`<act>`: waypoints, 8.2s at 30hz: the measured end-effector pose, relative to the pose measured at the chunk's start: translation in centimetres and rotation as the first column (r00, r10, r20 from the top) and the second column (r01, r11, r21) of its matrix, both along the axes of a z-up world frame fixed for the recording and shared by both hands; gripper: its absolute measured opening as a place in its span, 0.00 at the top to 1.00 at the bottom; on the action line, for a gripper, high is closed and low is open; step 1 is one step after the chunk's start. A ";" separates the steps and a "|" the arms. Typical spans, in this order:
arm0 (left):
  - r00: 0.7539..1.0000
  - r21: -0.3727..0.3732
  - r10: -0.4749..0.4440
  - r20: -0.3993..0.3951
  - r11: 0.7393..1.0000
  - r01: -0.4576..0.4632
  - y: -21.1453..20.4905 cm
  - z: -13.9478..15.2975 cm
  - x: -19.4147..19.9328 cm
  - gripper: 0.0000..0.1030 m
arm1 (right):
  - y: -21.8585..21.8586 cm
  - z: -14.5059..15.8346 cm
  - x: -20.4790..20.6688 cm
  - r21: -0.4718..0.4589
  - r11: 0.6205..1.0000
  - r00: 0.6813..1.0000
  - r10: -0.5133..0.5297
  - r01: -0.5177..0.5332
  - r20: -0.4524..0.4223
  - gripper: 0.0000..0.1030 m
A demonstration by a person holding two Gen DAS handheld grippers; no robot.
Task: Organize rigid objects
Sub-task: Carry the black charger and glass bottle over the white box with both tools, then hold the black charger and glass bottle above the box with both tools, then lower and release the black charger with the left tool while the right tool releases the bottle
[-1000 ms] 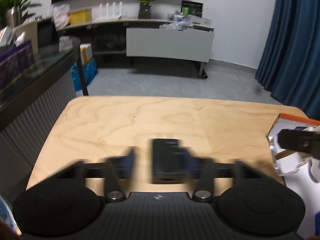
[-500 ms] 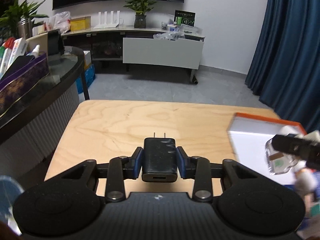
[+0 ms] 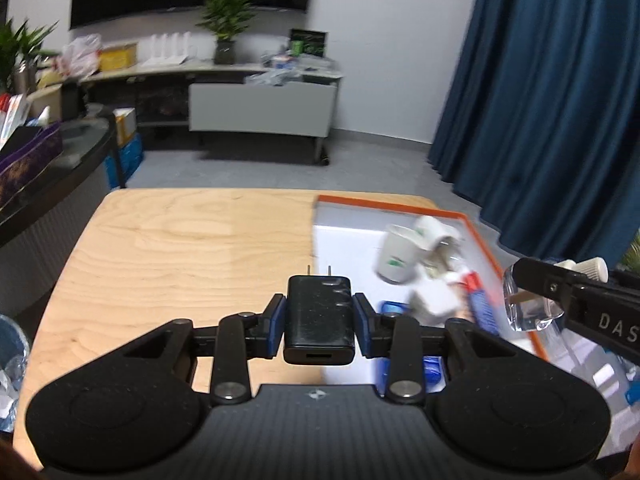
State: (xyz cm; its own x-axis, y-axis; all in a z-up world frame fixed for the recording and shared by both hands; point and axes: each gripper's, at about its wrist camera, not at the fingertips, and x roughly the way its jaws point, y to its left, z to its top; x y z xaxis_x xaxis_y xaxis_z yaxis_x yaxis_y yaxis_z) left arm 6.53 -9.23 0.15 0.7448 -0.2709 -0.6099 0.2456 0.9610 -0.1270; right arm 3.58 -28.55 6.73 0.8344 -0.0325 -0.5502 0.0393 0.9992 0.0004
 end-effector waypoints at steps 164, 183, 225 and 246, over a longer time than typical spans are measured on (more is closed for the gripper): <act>0.994 0.036 -0.101 -0.031 0.994 0.102 -6.8 -4.3 -3.6 0.65 | -5.8 -2.9 -1.8 0.036 0.998 0.998 -0.047 0.048 -0.029 0.63; 0.994 0.040 -0.105 -0.040 0.994 0.107 -7.0 -4.5 -3.4 0.65 | -6.0 -3.4 -0.9 0.040 0.997 0.997 -0.057 0.059 -0.049 0.64; 0.992 0.042 -0.101 -0.080 0.994 0.104 -7.2 -5.5 -2.4 0.65 | -5.9 -4.8 1.2 0.048 0.998 0.996 -0.032 0.036 -0.078 0.63; 0.990 0.039 -0.104 -0.092 0.993 0.108 -7.2 -5.8 -2.1 0.65 | -6.0 -5.3 1.5 0.049 0.998 0.995 -0.029 0.034 -0.096 0.63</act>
